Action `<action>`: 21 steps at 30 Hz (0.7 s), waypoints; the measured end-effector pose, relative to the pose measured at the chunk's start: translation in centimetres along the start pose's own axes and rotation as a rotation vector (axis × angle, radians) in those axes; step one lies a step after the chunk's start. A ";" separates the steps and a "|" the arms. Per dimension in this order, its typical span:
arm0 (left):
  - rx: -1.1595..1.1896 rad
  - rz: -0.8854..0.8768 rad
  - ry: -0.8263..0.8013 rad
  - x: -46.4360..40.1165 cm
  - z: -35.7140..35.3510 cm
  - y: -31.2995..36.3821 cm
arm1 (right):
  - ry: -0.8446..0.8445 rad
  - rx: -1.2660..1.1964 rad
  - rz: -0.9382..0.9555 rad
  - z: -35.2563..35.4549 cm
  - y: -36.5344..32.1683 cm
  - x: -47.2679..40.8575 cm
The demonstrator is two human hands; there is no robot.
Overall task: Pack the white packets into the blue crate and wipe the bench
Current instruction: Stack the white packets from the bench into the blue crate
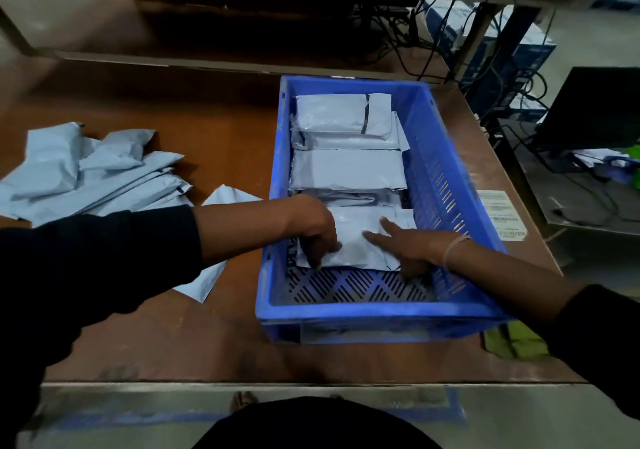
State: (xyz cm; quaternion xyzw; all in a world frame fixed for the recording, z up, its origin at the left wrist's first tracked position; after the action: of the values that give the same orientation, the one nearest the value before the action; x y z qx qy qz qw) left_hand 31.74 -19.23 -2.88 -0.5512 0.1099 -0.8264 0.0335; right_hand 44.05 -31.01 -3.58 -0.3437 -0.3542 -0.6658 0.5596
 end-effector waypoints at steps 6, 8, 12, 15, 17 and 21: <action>0.063 -0.023 -0.077 -0.3 -0.2 0.0 | -0.056 0.023 0.036 -0.4 0.3 -0.9; 0.114 -0.028 -0.060 0.1 0.0 0.0 | -0.055 0.025 0.045 -0.3 0.7 -1.3; 0.222 -0.036 0.106 2.3 0.4 0.2 | 0.016 0.032 0.050 0.8 0.7 -0.7; 0.365 -0.065 0.386 4.7 0.3 -0.5 | 0.120 0.015 0.072 2.5 0.4 0.7; 0.476 -0.103 0.573 6.5 -0.5 -1.4 | 0.189 0.001 0.092 4.0 0.0 2.2; 0.682 -0.149 0.938 10.4 -3.8 -4.4 | 0.345 -0.191 0.222 7.8 -1.6 5.4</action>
State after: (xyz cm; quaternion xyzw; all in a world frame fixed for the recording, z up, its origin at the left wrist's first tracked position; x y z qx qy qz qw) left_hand 24.46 -16.28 6.08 -0.0908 -0.1981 -0.9710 0.0987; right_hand 42.20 -26.85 4.87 -0.3129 -0.1485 -0.6796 0.6467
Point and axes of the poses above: each hand's wrist, its own x-axis away from the middle knuckle, its own z-axis out of the back of the hand, y = z × x, the point moved 3 cm from there along -x, towards the middle knuckle, and after that the axes turned 11 degrees about -y, right-handed, at the moved point
